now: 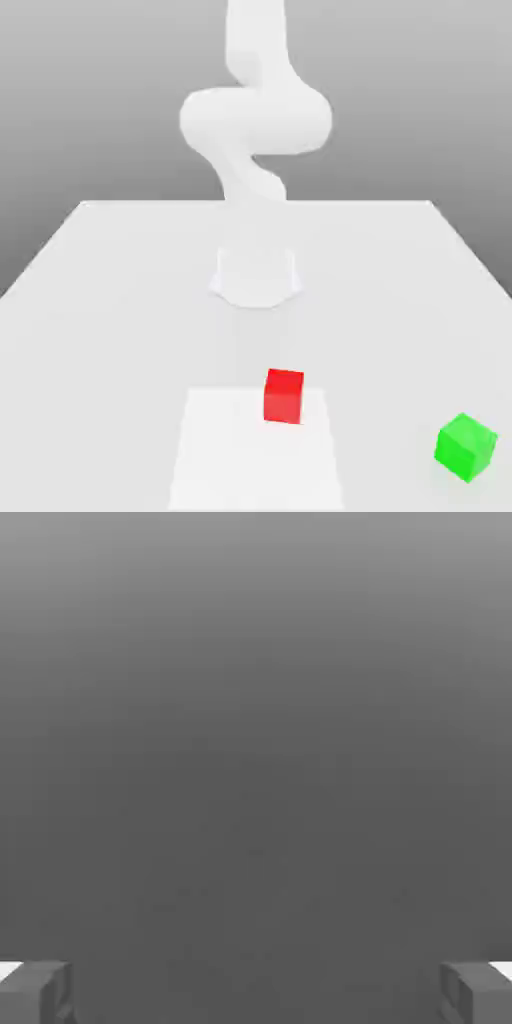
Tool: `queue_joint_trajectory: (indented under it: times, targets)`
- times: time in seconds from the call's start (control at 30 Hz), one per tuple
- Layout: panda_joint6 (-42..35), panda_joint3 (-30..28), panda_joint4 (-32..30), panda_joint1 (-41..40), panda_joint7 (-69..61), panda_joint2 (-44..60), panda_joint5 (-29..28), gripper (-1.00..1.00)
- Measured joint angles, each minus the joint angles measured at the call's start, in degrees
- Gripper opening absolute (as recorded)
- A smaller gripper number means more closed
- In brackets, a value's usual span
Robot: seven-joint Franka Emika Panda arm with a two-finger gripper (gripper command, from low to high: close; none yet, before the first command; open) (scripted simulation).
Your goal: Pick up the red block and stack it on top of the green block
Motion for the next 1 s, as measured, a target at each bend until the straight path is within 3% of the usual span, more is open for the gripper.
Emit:
queue_joint_trajectory:
  times: [0.57, 0.8, 0.83, 1.0]
  targets:
    - [25.2, 5.8, -28.6, 0.0, 11.8, 35.0, 1.2, 0.00]
    - [38.8, 2.6, -28.5, 2.1, 17.0, 51.6, -4.8, 0.00]
    - [40.0, 1.8, -28.4, 2.7, 17.2, 53.0, -5.0, -1.00]
    - [40.0, 1.9, -28.4, 2.7, 17.3, 53.0, -5.2, -1.00]
